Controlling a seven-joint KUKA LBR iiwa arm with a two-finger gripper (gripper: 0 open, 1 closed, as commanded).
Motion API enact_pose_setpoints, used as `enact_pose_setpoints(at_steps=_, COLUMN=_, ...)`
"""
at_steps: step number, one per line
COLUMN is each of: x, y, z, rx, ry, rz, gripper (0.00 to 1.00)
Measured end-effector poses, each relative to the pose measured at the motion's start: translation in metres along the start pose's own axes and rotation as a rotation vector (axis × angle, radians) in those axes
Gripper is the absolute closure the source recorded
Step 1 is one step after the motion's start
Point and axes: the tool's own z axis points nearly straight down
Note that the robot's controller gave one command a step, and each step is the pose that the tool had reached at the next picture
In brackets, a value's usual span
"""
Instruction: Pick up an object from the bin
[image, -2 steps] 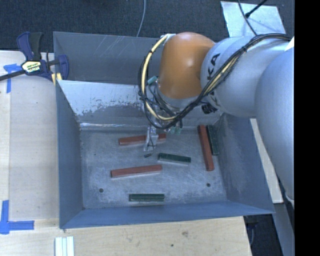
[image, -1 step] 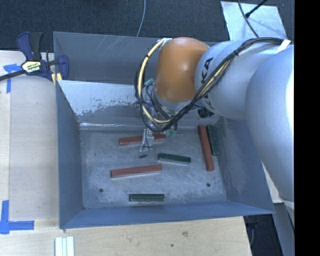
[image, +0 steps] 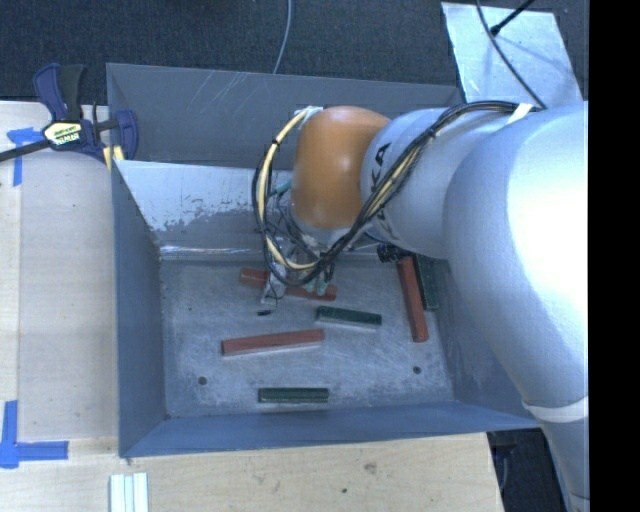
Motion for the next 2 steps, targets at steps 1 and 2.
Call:
enact_pose_setpoints(at_steps=1, x=0.0, y=0.0, z=0.0, rx=0.0, ry=0.0, rz=0.0, gripper=1.0)
enact_pose_setpoints(at_steps=2, x=0.0, y=-0.011, z=-0.118, rx=0.0, ry=-0.001, rz=0.024, gripper=1.0)
